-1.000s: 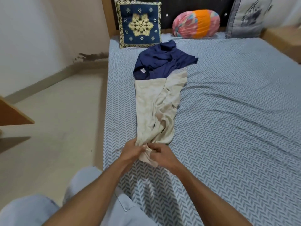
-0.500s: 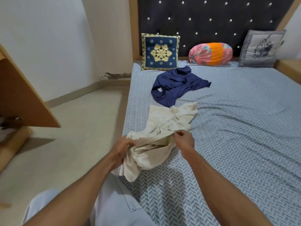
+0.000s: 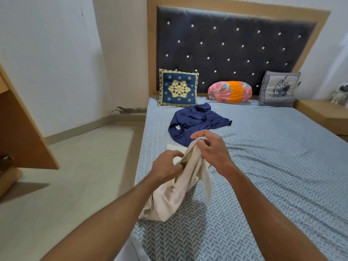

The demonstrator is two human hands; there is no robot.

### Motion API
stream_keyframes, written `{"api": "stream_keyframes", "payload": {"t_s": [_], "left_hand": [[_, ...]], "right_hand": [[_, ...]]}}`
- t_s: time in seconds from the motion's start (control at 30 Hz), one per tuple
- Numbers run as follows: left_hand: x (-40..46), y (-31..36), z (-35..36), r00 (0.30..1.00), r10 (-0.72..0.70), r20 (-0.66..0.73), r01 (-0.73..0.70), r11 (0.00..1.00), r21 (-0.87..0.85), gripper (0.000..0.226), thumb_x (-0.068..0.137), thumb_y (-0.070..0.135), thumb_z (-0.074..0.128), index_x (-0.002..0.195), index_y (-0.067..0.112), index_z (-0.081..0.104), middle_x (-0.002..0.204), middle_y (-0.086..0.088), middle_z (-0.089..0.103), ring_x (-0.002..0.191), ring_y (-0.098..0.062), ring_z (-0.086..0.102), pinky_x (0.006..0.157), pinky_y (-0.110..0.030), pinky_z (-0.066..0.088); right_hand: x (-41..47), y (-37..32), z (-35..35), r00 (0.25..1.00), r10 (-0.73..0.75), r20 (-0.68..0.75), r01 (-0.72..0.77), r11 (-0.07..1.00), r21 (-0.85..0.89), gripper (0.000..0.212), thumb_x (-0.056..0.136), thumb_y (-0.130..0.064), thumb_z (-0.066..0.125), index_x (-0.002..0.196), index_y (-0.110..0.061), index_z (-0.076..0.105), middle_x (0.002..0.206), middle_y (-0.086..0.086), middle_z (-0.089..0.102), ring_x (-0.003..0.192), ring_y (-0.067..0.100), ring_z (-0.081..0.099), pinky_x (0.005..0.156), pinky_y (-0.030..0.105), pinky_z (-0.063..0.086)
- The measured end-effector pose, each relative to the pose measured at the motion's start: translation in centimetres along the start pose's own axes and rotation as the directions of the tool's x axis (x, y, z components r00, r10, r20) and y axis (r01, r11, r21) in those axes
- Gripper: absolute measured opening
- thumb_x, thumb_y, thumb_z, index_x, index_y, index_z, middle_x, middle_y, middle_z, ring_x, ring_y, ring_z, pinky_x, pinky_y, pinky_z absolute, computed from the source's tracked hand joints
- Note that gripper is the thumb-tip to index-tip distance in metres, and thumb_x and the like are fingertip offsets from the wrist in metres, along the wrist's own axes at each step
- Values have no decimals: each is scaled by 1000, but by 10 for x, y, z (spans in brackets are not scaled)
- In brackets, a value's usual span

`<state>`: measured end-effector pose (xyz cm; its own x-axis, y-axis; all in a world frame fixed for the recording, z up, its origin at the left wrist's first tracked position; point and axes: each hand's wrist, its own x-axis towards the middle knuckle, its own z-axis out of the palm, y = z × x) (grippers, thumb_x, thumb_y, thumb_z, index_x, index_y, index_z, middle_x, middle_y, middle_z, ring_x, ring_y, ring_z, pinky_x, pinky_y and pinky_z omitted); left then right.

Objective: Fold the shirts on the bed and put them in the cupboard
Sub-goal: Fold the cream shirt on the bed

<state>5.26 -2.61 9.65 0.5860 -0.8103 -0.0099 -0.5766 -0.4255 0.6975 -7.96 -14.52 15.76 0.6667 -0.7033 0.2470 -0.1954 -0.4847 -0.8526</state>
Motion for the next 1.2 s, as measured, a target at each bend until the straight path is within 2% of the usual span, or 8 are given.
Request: {"api": "stream_keyframes", "payload": {"t_s": [0.1, 0.23, 0.37, 0.57, 0.77, 0.87, 1.03, 1.2], "left_hand": [[2, 31, -9, 994, 8, -111, -22, 992, -125, 15, 79, 10, 56, 72, 22, 62, 76, 3, 66, 81, -25, 62, 64, -31, 44], [20, 61, -59, 965, 61, -254, -108, 978, -176, 29, 88, 0, 47, 91, 20, 69, 88, 0, 68, 83, -21, 61, 63, -30, 41], [33, 105, -125, 941, 245, -235, -253, 968, -2, 34, 88, -1, 54, 99, 25, 74, 92, 7, 68, 84, -12, 60, 64, -23, 44], [40, 127, -229, 927, 194, -322, -139, 972, 188, 32, 88, 3, 61, 91, 30, 77, 91, 2, 74, 78, -11, 62, 69, -29, 54], [39, 169, -253, 951, -59, -302, -111, 849, -516, 28, 97, -6, 51, 96, 7, 75, 105, -11, 65, 94, -27, 68, 63, -30, 63], [43, 180, -251, 954, 106, -280, -201, 919, -340, 31, 92, -3, 53, 93, 15, 78, 104, -8, 67, 100, -26, 65, 78, -34, 62], [39, 190, -238, 973, 113, 202, -129, 989, 69, 43, 86, 27, 77, 128, 35, 66, 123, 4, 63, 112, -21, 60, 93, -45, 56], [40, 205, -198, 946, 318, 67, -304, 937, -172, 39, 85, 19, 80, 121, 16, 64, 98, -12, 74, 76, -23, 76, 71, -40, 64]], "right_hand": [[3, -17, -26, 998, -66, 7, 67, 987, -144, 28, 90, -9, 57, 95, -28, 77, 52, -15, 54, 46, 6, 44, 49, 22, 36], [18, -36, -73, 999, -20, 47, 43, 824, -565, 26, 88, -18, 63, 108, -29, 76, 89, -10, 68, 79, 10, 64, 75, 28, 54], [41, -68, -96, 998, 29, -49, -57, 635, -770, 20, 78, -23, 61, 93, -31, 72, 99, 3, 70, 83, 27, 60, 71, 30, 49], [79, -137, -160, 958, 20, -287, -196, 776, -599, 19, 63, -28, 57, 75, -28, 71, 84, 2, 70, 87, 26, 64, 73, 29, 48], [87, -162, -150, 989, -27, -146, -46, 880, -474, 33, 63, -20, 56, 76, -42, 77, 77, -4, 72, 79, 18, 69, 65, 38, 61], [90, -169, -139, 998, -32, -50, 16, 956, -292, 32, 77, -8, 57, 76, -30, 80, 73, 1, 69, 61, 13, 62, 49, 35, 55], [98, -172, -131, 993, -110, 31, 115, 967, -226, 35, 85, 7, 60, 95, -22, 78, 86, 6, 75, 71, 25, 68, 66, 46, 61], [108, -179, -103, 972, -234, -28, 215, 930, -297, 38, 78, -4, 73, 107, -23, 58, 84, 0, 75, 72, 19, 69, 55, 24, 55]]}}
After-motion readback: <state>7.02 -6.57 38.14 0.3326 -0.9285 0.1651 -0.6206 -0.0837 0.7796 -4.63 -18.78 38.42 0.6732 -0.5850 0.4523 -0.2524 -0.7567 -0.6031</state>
